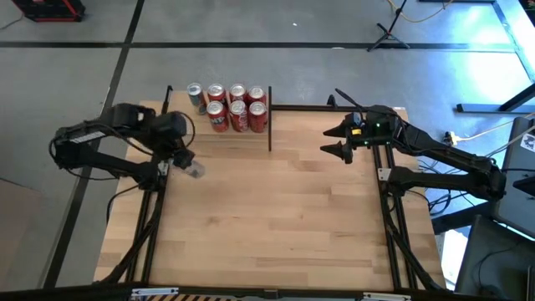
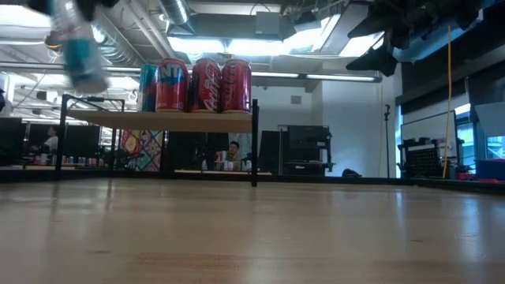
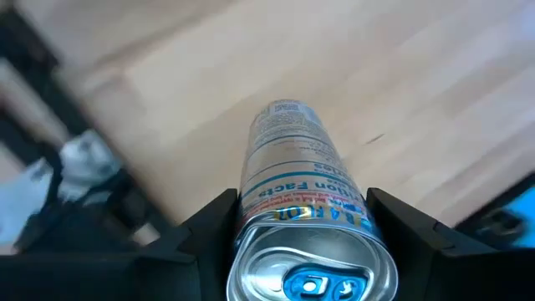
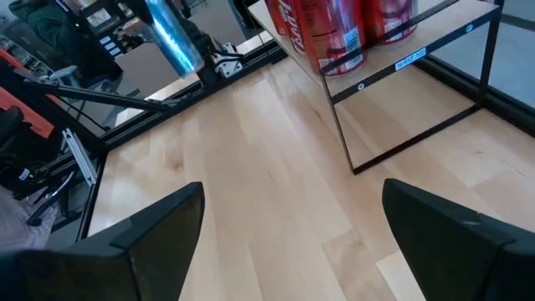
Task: Place canned beverage on shelf
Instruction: Put the blue soda can on the shelf aligned with the other blue soda can
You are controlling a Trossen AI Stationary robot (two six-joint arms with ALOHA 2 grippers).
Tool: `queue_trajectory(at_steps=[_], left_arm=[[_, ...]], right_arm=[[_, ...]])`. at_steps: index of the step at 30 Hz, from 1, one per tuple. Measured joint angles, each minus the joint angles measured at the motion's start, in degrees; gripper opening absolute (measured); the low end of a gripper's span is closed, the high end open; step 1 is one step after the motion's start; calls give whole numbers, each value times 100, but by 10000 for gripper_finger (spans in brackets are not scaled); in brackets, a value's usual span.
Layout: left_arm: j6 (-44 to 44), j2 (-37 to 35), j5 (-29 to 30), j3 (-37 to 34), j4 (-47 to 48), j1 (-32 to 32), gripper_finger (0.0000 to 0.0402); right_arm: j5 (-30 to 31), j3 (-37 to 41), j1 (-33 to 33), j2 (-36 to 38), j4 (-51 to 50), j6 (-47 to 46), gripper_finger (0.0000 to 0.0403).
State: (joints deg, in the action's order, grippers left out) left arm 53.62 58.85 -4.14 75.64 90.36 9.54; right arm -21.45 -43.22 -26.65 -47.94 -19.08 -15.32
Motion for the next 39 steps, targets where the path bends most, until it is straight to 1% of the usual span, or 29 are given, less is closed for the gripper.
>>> queue_trajectory(at_steps=[4,7,15,17,27,32,36,39], left_arm=[[-129,242,278,751,-21,2,202],[-245,412,453,1121,-37,25,202],[-739,636,471,1674,-28,330,202],[-838,647,490,1722,-36,461,202],[-1449,704,944,1716,-35,1392,202],[-1831,721,745,1716,-35,1804,202],[-2398,733,741,1716,-35,2296,202],[-2639,800,475,1716,-35,2633,202]], right_arm=[[0,-105,0,-2,-43,73,358],[99,-305,0,2,-103,192,358],[195,-729,0,2,-559,241,358],[195,-771,0,0,-537,240,358],[195,-789,0,0,-701,175,358],[195,-789,0,0,-710,117,358],[240,-789,0,-23,-715,118,358],[245,-789,0,-53,-745,118,358]])
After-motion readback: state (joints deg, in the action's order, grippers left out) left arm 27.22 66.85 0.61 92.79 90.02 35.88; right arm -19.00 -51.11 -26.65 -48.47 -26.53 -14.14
